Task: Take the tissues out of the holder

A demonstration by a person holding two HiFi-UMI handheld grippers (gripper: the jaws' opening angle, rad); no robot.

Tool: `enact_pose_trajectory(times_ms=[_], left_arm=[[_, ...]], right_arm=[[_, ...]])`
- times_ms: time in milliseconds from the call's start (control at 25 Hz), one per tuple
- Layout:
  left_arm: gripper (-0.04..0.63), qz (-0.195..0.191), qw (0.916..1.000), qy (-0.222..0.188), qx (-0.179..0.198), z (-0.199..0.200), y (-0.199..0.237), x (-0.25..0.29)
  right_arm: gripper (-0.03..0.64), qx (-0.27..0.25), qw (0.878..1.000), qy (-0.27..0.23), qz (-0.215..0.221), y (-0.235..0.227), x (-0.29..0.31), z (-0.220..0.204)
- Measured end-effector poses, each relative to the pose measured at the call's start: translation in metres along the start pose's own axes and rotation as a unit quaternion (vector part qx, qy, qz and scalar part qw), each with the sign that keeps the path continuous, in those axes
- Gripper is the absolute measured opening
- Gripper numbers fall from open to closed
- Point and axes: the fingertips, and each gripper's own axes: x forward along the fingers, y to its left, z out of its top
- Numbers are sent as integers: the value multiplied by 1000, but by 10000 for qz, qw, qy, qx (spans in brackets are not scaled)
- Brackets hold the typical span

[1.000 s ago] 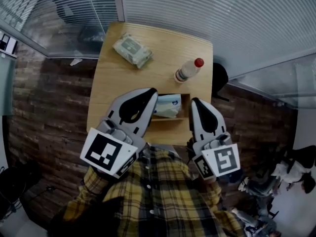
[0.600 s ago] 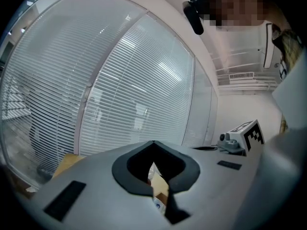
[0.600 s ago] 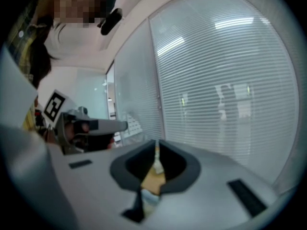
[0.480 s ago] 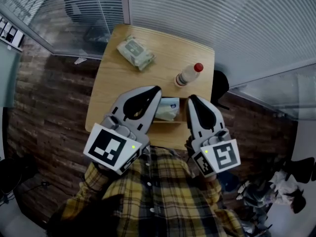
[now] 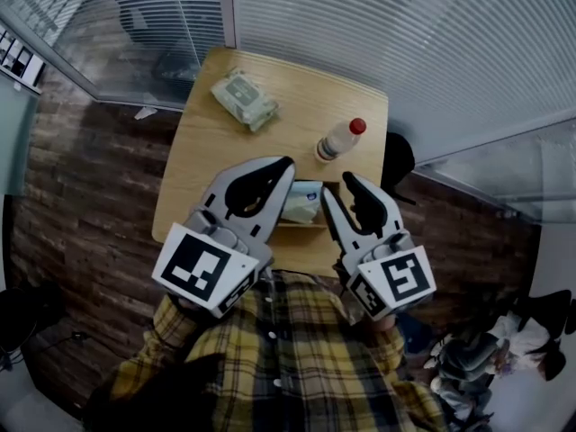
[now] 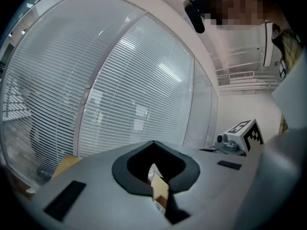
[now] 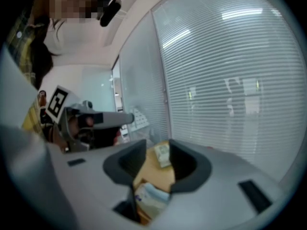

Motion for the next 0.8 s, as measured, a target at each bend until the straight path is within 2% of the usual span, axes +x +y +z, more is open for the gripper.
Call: enact_pose_trajectory(times_ms=[240, 480, 640, 800], left_arm=[[8, -4, 10000, 2, 13, -1, 2, 3], [8, 96, 9999, 20, -48, -4, 14, 1], [8, 259, 9996, 43, -103, -8, 25, -3], [8, 439, 9987, 92, -262, -11, 32, -8]], right_arm=[[166, -129, 9995, 288, 78, 1, 9, -3], [166, -393, 9954, 745, 454, 4, 22, -22], [166, -708, 9864, 1272, 768, 1, 29, -47], [166, -1204, 9673, 1907, 1163, 1, 41, -73]])
